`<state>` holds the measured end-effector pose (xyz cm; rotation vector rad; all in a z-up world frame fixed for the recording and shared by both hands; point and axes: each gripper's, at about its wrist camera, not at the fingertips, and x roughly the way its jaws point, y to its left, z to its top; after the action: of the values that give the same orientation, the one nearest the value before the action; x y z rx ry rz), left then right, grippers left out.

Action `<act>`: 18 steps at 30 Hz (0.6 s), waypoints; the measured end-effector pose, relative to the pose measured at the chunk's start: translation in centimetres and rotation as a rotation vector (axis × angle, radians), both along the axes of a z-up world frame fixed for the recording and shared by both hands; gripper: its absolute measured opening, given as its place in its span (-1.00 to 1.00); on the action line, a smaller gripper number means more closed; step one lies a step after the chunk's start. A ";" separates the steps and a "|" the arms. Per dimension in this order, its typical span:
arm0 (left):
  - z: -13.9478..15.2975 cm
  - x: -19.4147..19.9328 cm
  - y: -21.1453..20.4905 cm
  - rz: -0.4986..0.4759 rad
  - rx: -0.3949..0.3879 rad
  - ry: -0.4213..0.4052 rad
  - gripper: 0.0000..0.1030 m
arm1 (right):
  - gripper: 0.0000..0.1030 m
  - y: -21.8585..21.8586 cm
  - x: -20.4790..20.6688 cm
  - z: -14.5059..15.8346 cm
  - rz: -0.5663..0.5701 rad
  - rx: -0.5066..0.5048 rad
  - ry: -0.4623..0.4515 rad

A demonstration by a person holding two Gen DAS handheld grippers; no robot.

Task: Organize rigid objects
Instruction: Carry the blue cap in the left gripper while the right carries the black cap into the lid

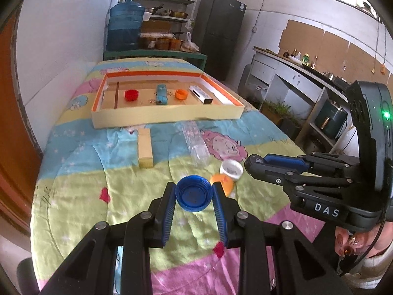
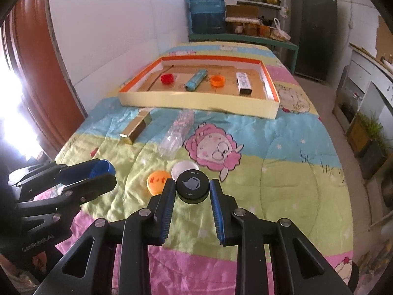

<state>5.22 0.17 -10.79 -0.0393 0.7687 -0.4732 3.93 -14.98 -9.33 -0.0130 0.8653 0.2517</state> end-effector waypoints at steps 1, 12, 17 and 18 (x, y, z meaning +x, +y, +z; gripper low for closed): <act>0.2 0.2 0.0 0.002 -0.001 -0.003 -0.41 | -0.43 0.0 0.2 0.2 0.002 0.000 -0.005; 2.6 3.0 0.3 0.033 -0.009 -0.040 -0.41 | -0.43 0.3 2.9 2.4 0.023 0.008 -0.058; 3.5 4.7 0.3 0.054 0.000 -0.055 -0.41 | -0.43 0.2 4.4 3.1 0.027 0.014 -0.076; 3.7 5.2 0.3 0.060 -0.002 -0.054 -0.41 | -0.43 0.1 4.6 3.2 0.028 0.014 -0.079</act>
<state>10.37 0.46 -7.07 -0.0508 0.7117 -0.4164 8.54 -14.83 -6.14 -0.0223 0.7857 0.2820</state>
